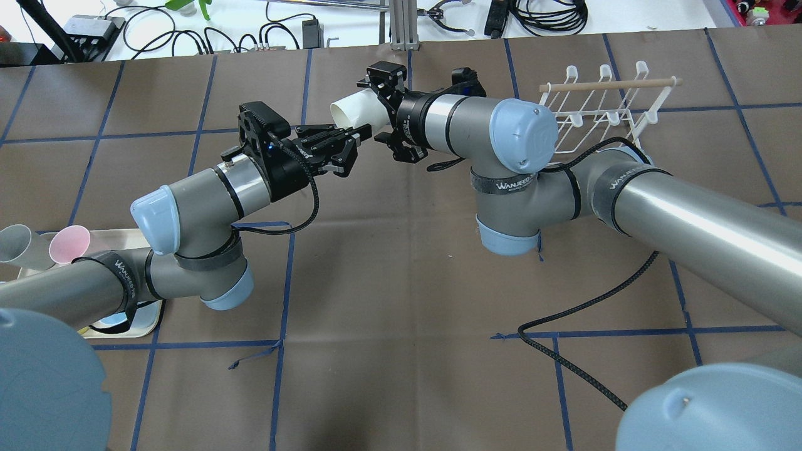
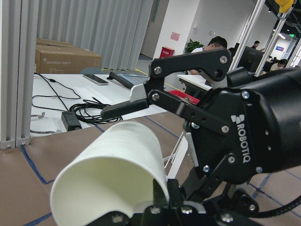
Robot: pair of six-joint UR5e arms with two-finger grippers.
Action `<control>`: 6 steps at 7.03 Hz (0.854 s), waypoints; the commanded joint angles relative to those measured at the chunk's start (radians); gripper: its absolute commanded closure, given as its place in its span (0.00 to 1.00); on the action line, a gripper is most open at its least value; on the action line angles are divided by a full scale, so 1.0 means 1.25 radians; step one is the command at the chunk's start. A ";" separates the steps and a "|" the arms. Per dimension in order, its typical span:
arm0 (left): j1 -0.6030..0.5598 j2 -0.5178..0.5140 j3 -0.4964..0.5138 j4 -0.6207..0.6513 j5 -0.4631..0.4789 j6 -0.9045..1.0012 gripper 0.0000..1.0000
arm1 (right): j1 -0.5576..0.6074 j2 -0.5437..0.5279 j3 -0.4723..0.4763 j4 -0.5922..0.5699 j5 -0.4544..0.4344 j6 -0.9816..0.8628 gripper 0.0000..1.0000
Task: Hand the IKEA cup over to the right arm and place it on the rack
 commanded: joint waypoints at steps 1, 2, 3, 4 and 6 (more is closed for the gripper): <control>-0.001 0.000 -0.001 0.000 0.000 -0.001 1.00 | 0.003 0.001 -0.002 0.002 0.011 0.000 0.32; -0.001 0.001 -0.001 0.000 0.000 -0.001 1.00 | 0.003 0.000 -0.004 0.002 0.010 -0.001 0.47; -0.001 0.001 -0.001 0.000 0.000 -0.001 1.00 | 0.003 -0.001 -0.007 0.003 0.010 0.000 0.56; -0.001 0.002 -0.001 0.000 0.000 -0.004 0.95 | 0.003 -0.002 -0.008 0.003 0.010 0.000 0.62; 0.000 0.006 0.001 0.002 0.027 -0.031 0.01 | 0.001 -0.002 -0.013 0.005 0.010 0.000 0.67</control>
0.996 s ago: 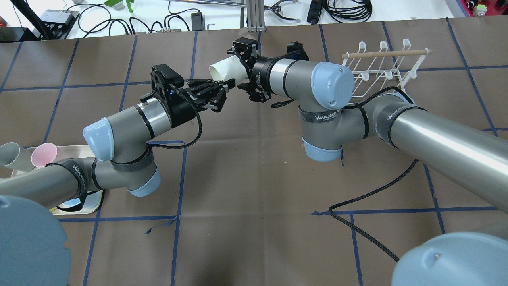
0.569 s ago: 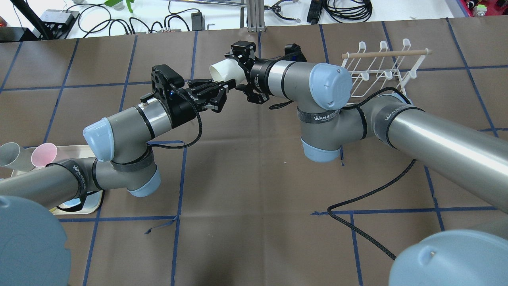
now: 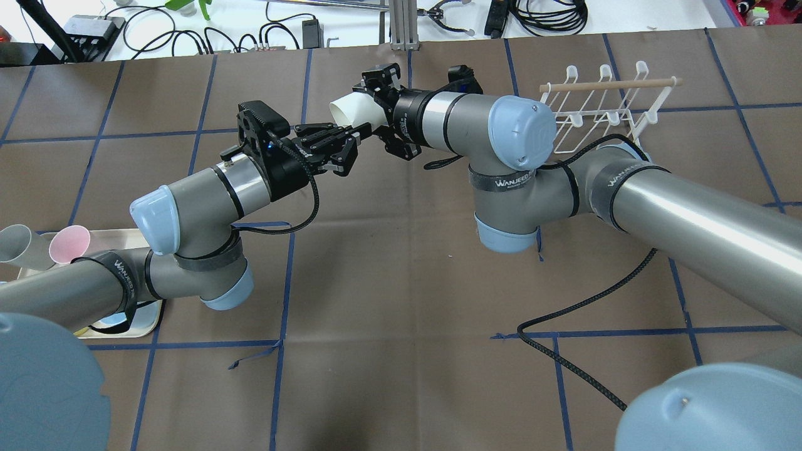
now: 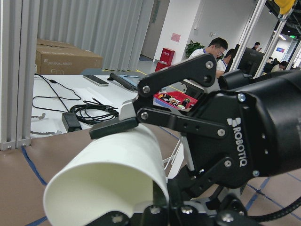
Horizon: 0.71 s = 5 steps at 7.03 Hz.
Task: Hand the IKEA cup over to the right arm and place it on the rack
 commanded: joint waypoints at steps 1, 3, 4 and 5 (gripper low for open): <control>0.001 -0.001 0.002 0.014 0.015 -0.030 0.01 | -0.001 0.000 -0.002 0.001 0.000 0.000 0.67; 0.015 0.003 -0.003 0.029 0.015 -0.032 0.01 | -0.001 -0.003 -0.004 0.001 -0.002 0.000 0.68; 0.037 0.005 -0.042 0.062 0.023 -0.032 0.01 | -0.001 -0.003 -0.006 0.001 -0.002 -0.001 0.70; 0.085 0.013 -0.102 0.120 0.022 -0.032 0.01 | -0.004 -0.005 -0.010 0.001 -0.003 -0.009 0.77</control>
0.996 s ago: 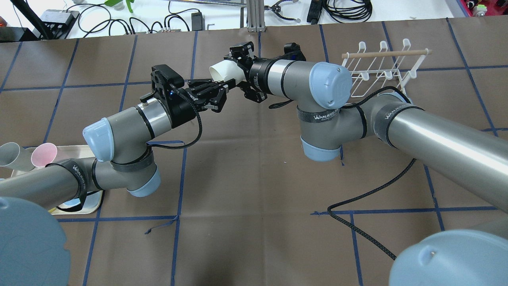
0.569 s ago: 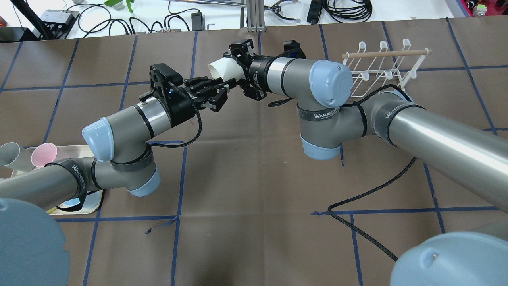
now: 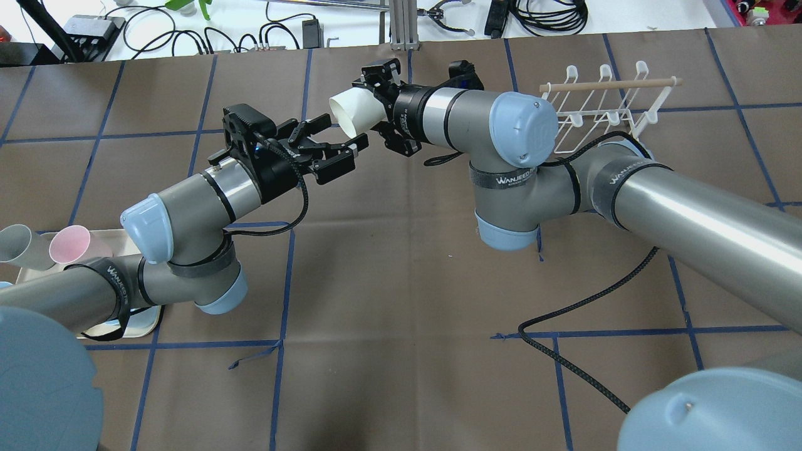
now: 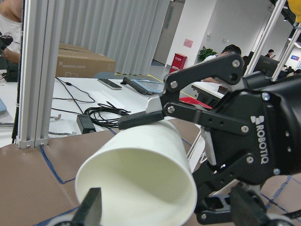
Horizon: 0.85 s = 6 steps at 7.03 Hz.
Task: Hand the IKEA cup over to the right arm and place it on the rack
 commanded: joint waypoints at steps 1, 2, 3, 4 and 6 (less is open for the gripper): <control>0.101 0.037 -0.101 0.068 -0.004 0.000 0.01 | -0.016 -0.001 -0.004 -0.004 -0.006 -0.024 0.78; 0.142 0.071 -0.117 0.062 -0.006 0.000 0.01 | -0.038 0.000 0.004 -0.004 -0.011 -0.118 0.79; 0.149 0.102 -0.114 0.012 0.008 -0.003 0.01 | -0.076 -0.001 0.009 0.002 -0.012 -0.273 0.83; 0.148 0.156 -0.104 -0.085 0.062 -0.003 0.01 | -0.103 -0.002 0.027 -0.001 -0.013 -0.430 0.83; 0.143 0.294 -0.065 -0.398 0.173 -0.003 0.01 | -0.155 -0.039 0.037 0.004 -0.017 -0.610 0.88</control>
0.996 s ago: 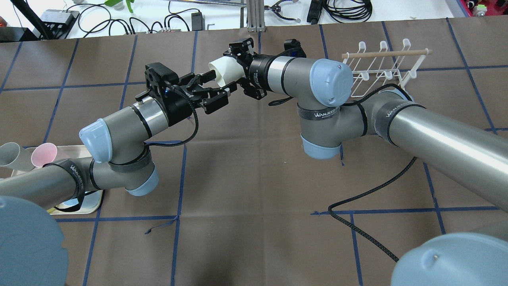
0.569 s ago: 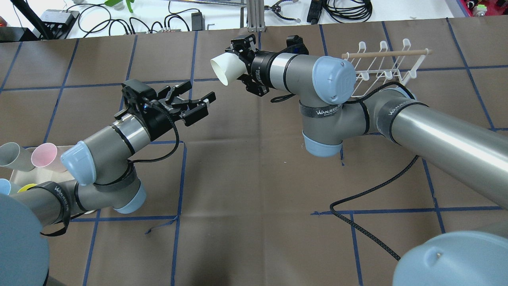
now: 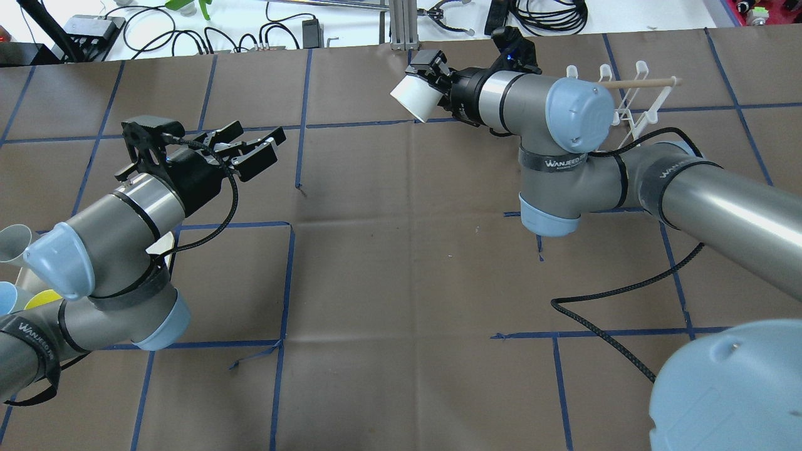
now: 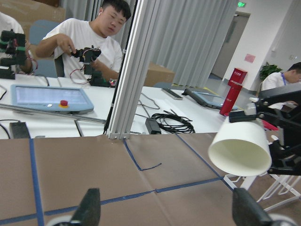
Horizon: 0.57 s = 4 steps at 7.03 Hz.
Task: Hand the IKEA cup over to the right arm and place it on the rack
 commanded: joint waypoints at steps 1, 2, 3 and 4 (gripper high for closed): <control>-0.002 0.107 0.070 -0.312 0.105 0.000 0.01 | -0.049 -0.038 0.005 0.000 -0.083 -0.217 0.89; -0.011 0.108 0.109 -0.409 0.159 0.000 0.01 | -0.060 -0.044 0.003 -0.003 -0.217 -0.382 0.89; -0.045 0.109 0.153 -0.533 0.261 -0.001 0.01 | -0.077 -0.047 0.000 -0.005 -0.267 -0.487 0.89; -0.101 0.107 0.233 -0.685 0.388 -0.006 0.01 | -0.089 -0.047 -0.002 -0.013 -0.310 -0.590 0.91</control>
